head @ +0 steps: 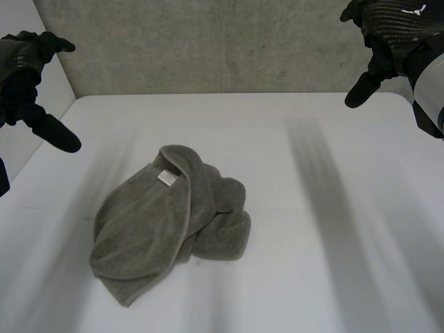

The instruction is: Fold the towel.

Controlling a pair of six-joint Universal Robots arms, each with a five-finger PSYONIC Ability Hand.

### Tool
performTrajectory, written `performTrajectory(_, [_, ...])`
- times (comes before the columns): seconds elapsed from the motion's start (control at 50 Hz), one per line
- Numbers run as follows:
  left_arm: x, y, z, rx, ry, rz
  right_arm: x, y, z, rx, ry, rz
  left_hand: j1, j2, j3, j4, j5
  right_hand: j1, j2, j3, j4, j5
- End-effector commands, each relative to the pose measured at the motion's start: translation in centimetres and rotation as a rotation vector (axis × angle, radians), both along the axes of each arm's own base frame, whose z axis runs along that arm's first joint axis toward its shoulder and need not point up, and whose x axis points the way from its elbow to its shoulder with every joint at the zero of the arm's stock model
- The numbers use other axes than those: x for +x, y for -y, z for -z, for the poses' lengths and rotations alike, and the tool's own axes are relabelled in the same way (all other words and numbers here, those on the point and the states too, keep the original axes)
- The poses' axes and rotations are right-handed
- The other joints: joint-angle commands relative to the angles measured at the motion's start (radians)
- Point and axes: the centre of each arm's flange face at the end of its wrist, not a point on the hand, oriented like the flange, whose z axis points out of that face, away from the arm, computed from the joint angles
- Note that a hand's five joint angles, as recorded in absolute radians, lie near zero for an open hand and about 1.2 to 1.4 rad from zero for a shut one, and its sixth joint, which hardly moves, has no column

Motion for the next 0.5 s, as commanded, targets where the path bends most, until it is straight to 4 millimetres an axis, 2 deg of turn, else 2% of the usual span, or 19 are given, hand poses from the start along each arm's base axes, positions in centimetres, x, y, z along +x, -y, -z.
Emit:
performTrajectory(0.02, [0.0, -0.1, 0.5, 0.023, -0.024, 0.002, 0.9, -0.1, 0.7, 0.015, -0.032, -0.095, 0.04, 0.048, 0.046, 0.046, 0.016, -0.033, -0.058, -0.038, -0.058, -0.074])
performTrajectory(0.06, [0.1, -0.2, 1.8, 0.065, -0.029, 0.0, 1.3, -0.1, 1.0, 0.019, -0.044, -0.144, 0.069, 0.078, 0.075, 0.075, 0.045, -0.033, -0.058, -0.038, -0.058, -0.074])
performTrajectory(0.08, [0.1, -0.2, 1.8, 0.065, -0.029, 0.0, 1.3, -0.1, 1.0, 0.019, -0.044, -0.145, 0.069, 0.078, 0.075, 0.075, 0.045, -0.033, -0.058, -0.038, -0.058, -0.074])
performTrajectory(0.12, [0.2, -0.4, 3.7, 0.127, -0.02, -0.006, 2.6, 0.4, 2.4, 0.037, -0.091, -0.269, 0.14, 0.148, 0.145, 0.145, 0.115, -0.033, -0.058, -0.038, -0.058, -0.074])
performTrajectory(0.14, [0.2, -0.4, 3.7, 0.127, -0.02, -0.006, 2.6, 0.4, 2.4, 0.037, -0.092, -0.27, 0.14, 0.148, 0.145, 0.145, 0.115, -0.033, -0.058, -0.038, -0.058, -0.074])
performTrajectory(0.18, [0.3, -0.6, 6.2, 0.203, 0.002, -0.01, 4.2, 0.5, 4.1, 0.041, -0.148, -0.408, 0.143, 0.151, 0.148, 0.148, 0.118, -0.033, -0.058, -0.038, -0.058, -0.074])
performTrajectory(0.2, [0.3, -0.6, 6.2, 0.204, 0.002, -0.01, 4.2, 0.5, 4.1, 0.04, -0.148, -0.409, 0.143, 0.151, 0.148, 0.148, 0.118, -0.033, -0.058, -0.038, -0.058, -0.074])
performTrajectory(0.22, [0.4, -0.7, 7.2, 0.232, 0.009, -0.008, 4.7, 0.6, 4.8, 0.035, -0.175, -0.45, 0.143, 0.151, 0.148, 0.148, 0.118, -0.033, -0.058, -0.038, -0.058, -0.074])
performTrajectory(0.24, [0.4, -0.7, 7.2, 0.232, 0.009, -0.008, 5.6, 0.5, 5.6, 0.03, -0.203, -0.506, 0.143, 0.151, 0.148, 0.148, 0.118, -0.033, -0.058, -0.038, -0.058, -0.074])
performTrajectory(0.26, [0.5, -0.9, 8.3, 0.259, 0.016, -0.005, 5.6, 0.5, 5.6, 0.03, -0.203, -0.507, 0.143, 0.151, 0.148, 0.148, 0.118, -0.033, -0.058, -0.038, -0.058, -0.074])
performTrajectory(0.28, [0.5, -1.1, 9.5, 0.29, 0.024, 0.002, 6.7, 0.3, 6.3, 0.014, -0.228, -0.559, 0.143, 0.151, 0.148, 0.148, 0.118, 0.001, -0.025, -0.005, -0.024, -0.04])
performTrajectory(0.3, [0.5, -1.1, 9.5, 0.29, 0.024, 0.002, 6.7, 0.3, 6.3, 0.013, -0.228, -0.559, 0.143, 0.151, 0.148, 0.148, 0.118, 0.001, -0.024, -0.004, -0.024, -0.04])
performTrajectory(0.34, [0.6, -0.9, 11.8, 0.353, 0.04, 0.003, 9.6, -0.5, 8.1, -0.021, -0.273, -0.654, 0.14, 0.148, 0.145, 0.145, 0.115, 0.039, 0.014, 0.034, 0.014, -0.002])
performTrajectory(0.36, [0.6, -0.9, 11.8, 0.353, 0.04, 0.003, 9.7, -0.5, 8.1, -0.021, -0.274, -0.655, 0.14, 0.148, 0.145, 0.145, 0.115, 0.039, 0.014, 0.034, 0.014, -0.002])
performTrajectory(0.4, [0.7, -0.9, 13.7, 0.405, 0.052, -0.004, 12.0, -0.9, 10.0, -0.059, -0.311, -0.708, 0.134, 0.142, 0.14, 0.14, 0.11, 0.063, 0.037, 0.057, 0.037, 0.022])
performTrajectory(0.42, [0.7, -0.9, 13.7, 0.405, 0.052, -0.004, 12.0, -0.9, 10.0, -0.06, -0.312, -0.708, 0.134, 0.142, 0.139, 0.14, 0.11, 0.063, 0.037, 0.057, 0.038, 0.022])
performTrajectory(0.44, [0.8, -0.9, 14.6, 0.427, 0.058, -0.009, 12.8, -0.8, 11.2, -0.071, -0.331, -0.731, 0.125, 0.134, 0.131, 0.131, 0.101, 0.071, 0.046, 0.066, 0.046, 0.03])
performTrajectory(0.46, [0.8, -0.9, 14.6, 0.427, 0.058, -0.009, 12.8, -0.8, 11.2, -0.071, -0.331, -0.732, 0.125, 0.133, 0.131, 0.131, 0.101, 0.071, 0.046, 0.066, 0.046, 0.03])
performTrajectory(0.5, [1.0, -0.9, 16.1, 0.461, 0.063, -0.009, 14.2, -0.3, 13.5, -0.103, -0.361, -0.755, 0.122, 0.131, 0.128, 0.128, 0.098, 0.074, 0.049, 0.069, 0.049, 0.033])
